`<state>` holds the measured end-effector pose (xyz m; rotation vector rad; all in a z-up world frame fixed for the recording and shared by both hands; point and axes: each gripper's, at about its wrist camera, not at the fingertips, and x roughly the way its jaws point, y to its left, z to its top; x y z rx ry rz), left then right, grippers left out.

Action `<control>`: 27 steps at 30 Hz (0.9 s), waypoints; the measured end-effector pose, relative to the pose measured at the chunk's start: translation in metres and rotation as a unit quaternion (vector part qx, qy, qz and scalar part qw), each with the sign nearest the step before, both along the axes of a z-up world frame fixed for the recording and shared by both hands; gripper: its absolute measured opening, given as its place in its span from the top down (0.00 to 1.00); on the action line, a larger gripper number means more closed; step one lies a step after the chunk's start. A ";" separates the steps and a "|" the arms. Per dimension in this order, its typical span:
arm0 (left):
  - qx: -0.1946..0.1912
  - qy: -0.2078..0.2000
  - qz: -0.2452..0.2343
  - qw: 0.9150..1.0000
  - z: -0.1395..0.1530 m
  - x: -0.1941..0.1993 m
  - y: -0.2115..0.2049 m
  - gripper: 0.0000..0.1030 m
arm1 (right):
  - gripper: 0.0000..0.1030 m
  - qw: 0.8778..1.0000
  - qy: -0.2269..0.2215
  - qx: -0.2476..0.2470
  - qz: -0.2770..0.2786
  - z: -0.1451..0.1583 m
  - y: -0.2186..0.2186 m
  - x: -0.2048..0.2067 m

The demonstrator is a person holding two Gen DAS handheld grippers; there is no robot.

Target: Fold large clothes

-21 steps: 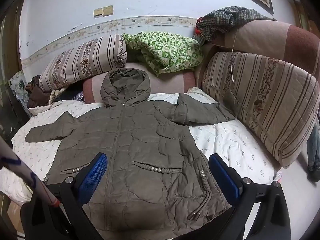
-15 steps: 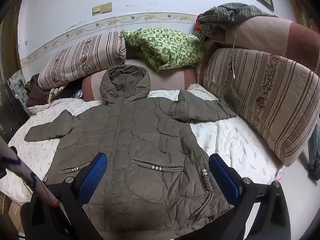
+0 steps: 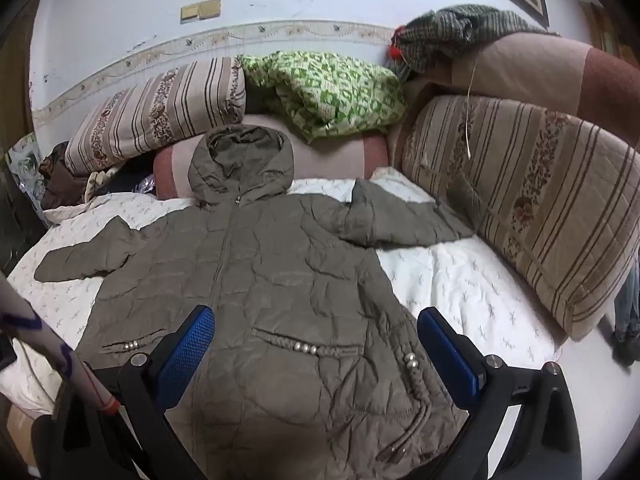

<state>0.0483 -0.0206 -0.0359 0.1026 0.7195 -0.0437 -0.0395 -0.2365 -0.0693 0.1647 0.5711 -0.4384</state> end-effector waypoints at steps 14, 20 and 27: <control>0.006 0.077 0.030 0.997 -0.050 0.030 0.018 0.02 | 0.00 0.997 0.062 0.051 0.017 -0.036 -0.008 0.023; 0.019 0.089 0.063 0.994 -0.083 0.054 0.057 0.02 | 0.00 0.995 0.080 0.048 0.019 -0.044 -0.005 0.028; -0.017 0.188 0.054 0.981 -0.146 0.082 0.098 0.66 | 0.00 0.994 0.096 0.048 0.021 -0.049 0.003 0.034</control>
